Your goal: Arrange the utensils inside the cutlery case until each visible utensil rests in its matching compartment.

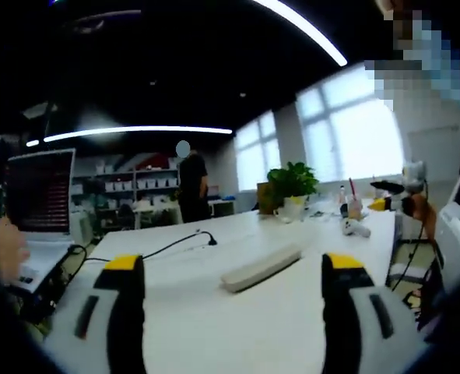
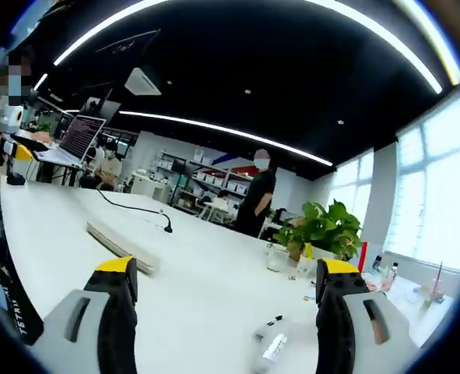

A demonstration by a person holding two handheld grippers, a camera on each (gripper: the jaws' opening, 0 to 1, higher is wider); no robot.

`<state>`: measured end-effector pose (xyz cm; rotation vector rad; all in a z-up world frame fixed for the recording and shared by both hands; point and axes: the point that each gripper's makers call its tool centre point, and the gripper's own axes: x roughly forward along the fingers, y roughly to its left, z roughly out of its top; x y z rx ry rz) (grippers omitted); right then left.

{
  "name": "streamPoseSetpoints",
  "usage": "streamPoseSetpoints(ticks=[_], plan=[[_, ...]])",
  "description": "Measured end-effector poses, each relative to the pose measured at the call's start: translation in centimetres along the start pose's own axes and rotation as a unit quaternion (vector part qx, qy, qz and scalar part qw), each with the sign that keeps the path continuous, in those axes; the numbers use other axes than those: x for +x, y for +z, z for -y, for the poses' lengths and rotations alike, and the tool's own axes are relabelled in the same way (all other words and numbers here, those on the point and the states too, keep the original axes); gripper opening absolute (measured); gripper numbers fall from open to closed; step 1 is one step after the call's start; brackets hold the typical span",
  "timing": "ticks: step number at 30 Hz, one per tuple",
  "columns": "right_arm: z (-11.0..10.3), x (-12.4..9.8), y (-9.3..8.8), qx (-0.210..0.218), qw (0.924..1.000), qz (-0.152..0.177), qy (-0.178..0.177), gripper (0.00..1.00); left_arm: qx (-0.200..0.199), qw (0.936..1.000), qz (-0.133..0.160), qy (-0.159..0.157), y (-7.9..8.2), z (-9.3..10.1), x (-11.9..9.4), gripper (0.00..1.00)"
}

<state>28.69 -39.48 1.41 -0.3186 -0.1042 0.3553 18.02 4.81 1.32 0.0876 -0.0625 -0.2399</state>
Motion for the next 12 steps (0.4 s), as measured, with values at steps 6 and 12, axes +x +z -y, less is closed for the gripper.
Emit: streamPoseSetpoints(ticks=[6,12], plan=[[0.0,-0.2,-0.2,0.011,0.9999,-0.005,0.000,0.99,0.024,0.9996,0.004,0.016,0.4,-0.5,-0.7,1.00],[-1.1,-0.2,0.0,0.008,0.9998,-0.003,0.017,0.99,0.028,0.9994,0.010,0.019,1.1,-0.5,-1.7,1.00]])
